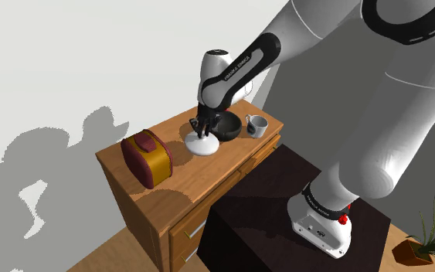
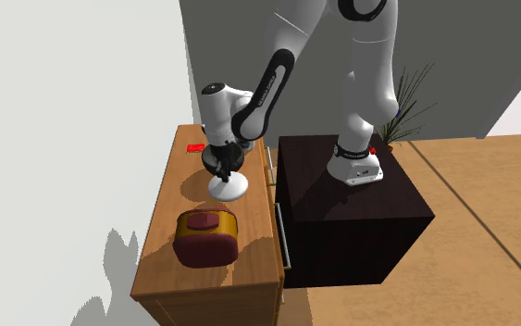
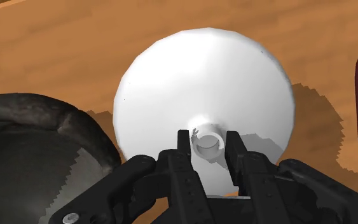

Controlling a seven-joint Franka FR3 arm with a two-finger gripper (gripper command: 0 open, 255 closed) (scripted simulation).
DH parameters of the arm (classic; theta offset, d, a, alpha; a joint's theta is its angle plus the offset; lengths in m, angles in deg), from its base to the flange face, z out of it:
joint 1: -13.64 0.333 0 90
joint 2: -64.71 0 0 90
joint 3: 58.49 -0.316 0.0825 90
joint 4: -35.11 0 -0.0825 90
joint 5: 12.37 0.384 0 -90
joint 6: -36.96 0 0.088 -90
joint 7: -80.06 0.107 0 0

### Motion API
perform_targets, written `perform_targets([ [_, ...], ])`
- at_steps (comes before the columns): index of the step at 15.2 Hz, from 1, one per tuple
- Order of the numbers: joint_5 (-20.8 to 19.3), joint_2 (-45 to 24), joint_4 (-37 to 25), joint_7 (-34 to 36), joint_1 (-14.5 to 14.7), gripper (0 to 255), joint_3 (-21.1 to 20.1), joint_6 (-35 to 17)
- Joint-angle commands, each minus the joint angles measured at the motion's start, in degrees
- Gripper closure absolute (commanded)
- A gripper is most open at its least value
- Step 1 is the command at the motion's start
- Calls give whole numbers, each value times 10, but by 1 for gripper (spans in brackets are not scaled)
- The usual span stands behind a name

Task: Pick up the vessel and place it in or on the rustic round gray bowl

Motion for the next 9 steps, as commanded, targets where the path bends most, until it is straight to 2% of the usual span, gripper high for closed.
perform_targets([
  [1,1,16,0,0,0,255,-1,16],
  [9,4,71,-7,0,-1,255,-2,78],
])
